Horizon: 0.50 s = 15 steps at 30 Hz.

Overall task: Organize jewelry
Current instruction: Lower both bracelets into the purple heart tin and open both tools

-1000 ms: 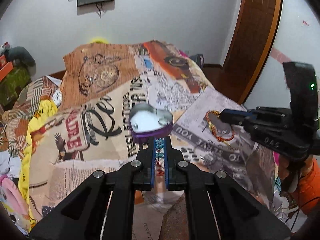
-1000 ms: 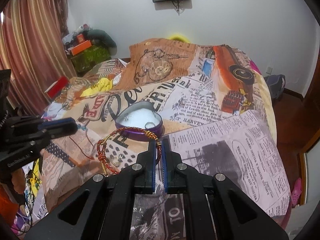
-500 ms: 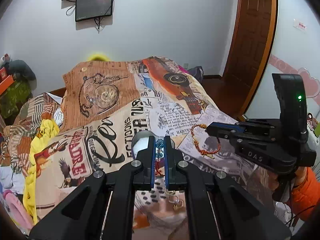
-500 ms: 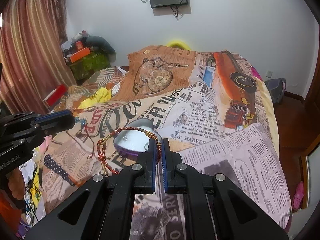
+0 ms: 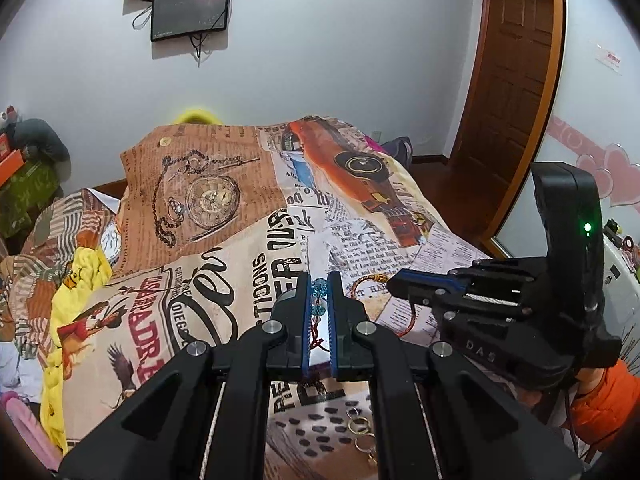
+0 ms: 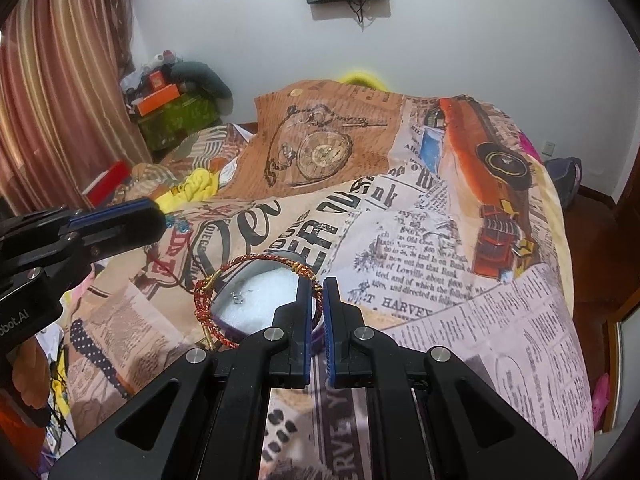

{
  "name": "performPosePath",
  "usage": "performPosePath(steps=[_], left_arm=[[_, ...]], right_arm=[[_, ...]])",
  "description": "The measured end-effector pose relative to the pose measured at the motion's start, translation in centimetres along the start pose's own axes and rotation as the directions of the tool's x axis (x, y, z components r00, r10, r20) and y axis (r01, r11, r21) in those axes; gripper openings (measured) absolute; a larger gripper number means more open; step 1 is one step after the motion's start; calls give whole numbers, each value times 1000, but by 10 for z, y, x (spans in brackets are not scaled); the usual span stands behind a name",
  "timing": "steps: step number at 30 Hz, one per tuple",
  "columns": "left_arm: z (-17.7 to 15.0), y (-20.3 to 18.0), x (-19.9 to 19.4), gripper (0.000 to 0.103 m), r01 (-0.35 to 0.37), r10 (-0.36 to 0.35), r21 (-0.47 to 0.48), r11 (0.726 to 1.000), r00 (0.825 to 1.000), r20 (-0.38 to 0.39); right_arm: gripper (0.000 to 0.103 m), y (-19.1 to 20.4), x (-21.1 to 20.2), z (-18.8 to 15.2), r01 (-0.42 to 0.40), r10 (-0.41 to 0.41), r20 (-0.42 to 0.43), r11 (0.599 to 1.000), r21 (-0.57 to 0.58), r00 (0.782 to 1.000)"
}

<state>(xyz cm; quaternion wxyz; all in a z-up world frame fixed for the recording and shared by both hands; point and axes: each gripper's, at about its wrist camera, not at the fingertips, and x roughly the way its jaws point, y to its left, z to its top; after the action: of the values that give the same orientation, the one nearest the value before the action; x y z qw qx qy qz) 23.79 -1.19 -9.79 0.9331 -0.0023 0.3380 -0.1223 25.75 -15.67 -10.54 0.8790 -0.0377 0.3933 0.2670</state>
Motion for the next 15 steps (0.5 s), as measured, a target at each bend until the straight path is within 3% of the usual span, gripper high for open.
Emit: performPosePath(steps=[15], left_arm=[[-22,25,64,6,7,-13,-50,999,992,-128]], right_arm=[[5,13,49,-1,31,-44,-95,990,-140,995]])
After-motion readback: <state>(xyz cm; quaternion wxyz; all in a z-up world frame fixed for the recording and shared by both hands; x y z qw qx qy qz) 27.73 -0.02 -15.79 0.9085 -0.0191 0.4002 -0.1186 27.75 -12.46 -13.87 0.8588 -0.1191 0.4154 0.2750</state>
